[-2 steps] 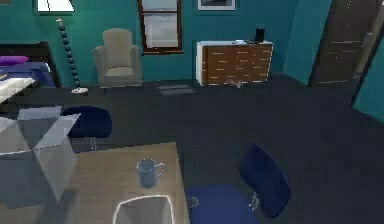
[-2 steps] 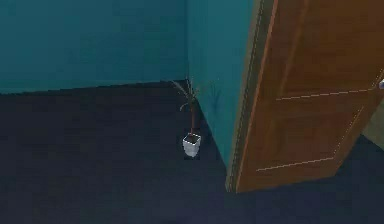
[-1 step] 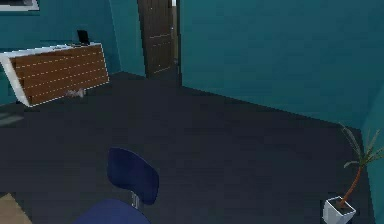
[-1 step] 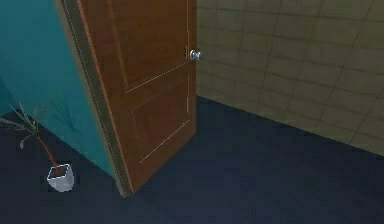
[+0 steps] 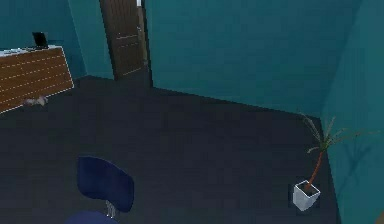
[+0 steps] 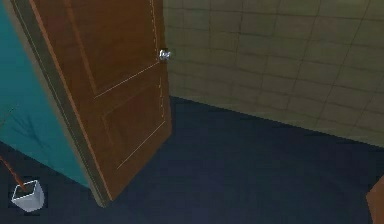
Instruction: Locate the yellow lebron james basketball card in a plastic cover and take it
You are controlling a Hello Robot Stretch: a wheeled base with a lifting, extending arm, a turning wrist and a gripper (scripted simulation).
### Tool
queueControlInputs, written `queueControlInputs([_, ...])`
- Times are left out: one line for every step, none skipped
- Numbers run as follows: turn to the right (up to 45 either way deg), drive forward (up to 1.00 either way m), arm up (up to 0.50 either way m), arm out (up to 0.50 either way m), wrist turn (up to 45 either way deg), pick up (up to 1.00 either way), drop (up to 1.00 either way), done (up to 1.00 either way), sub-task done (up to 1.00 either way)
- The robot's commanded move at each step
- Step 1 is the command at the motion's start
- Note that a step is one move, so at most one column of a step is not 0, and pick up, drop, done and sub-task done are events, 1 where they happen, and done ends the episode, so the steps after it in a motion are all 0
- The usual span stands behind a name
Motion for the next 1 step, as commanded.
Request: queueControlInputs([3.0, 0.0, 0.0, 0.0, 0.0, 0.0, 0.0, 0.0, 0.0])
